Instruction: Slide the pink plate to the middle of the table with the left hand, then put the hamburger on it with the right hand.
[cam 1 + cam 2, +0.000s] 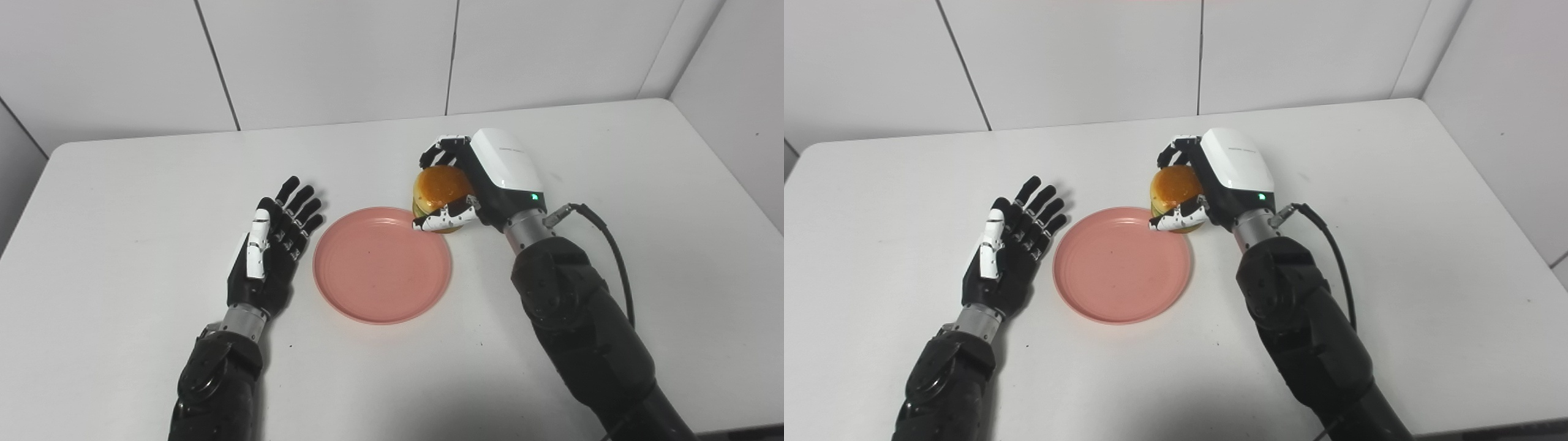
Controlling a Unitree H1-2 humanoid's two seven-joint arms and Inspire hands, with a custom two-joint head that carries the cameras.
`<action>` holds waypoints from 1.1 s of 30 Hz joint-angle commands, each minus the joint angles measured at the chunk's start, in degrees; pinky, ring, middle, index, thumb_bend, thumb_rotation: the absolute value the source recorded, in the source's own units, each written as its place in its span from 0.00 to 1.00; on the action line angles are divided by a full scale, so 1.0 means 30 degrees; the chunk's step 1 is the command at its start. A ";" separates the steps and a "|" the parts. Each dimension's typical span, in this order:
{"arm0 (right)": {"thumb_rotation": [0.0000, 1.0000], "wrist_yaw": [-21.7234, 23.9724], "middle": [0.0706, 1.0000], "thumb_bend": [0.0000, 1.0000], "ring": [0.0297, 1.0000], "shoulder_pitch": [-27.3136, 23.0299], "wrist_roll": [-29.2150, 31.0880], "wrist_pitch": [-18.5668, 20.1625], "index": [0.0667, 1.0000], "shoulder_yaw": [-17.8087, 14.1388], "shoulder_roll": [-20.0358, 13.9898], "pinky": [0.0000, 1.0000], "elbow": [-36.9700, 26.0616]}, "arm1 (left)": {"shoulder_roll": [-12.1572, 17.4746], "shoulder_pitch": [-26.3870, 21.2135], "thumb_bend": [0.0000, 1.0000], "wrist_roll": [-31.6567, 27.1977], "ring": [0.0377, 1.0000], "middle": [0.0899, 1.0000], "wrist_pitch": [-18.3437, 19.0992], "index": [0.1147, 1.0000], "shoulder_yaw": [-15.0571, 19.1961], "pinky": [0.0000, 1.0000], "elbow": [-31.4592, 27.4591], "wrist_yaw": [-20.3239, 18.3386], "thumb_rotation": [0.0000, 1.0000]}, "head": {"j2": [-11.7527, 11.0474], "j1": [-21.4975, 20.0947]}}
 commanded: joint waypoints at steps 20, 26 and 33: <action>0.00 0.0546 0.37 0.52 0.32 -0.1226 0.0185 -0.1090 0.49 0.2181 0.1595 0.25 0.2014 | -0.0658 0.0945 0.41 0.1587 0.91 0.91 0.1157 0.90 -0.0845 0.93 0.0489 0.1570 1.00 | 0.0800 0.1518; 0.00 0.0558 0.37 0.52 0.32 -0.1294 0.0549 -0.1171 0.49 0.2201 0.1818 0.25 0.2530 | -0.0796 0.0892 0.41 0.1837 0.90 0.90 0.1211 0.89 -0.0906 0.92 0.0418 0.1773 1.00 | 0.0988 0.1785; 0.00 0.0368 0.37 0.52 0.31 -0.1277 0.0761 -0.1588 0.49 0.2407 0.1897 0.24 0.3135 | -0.0927 0.0874 0.40 0.1930 0.90 0.90 0.1459 0.89 -0.0972 0.91 0.0242 0.1948 1.00 | 0.1129 0.2134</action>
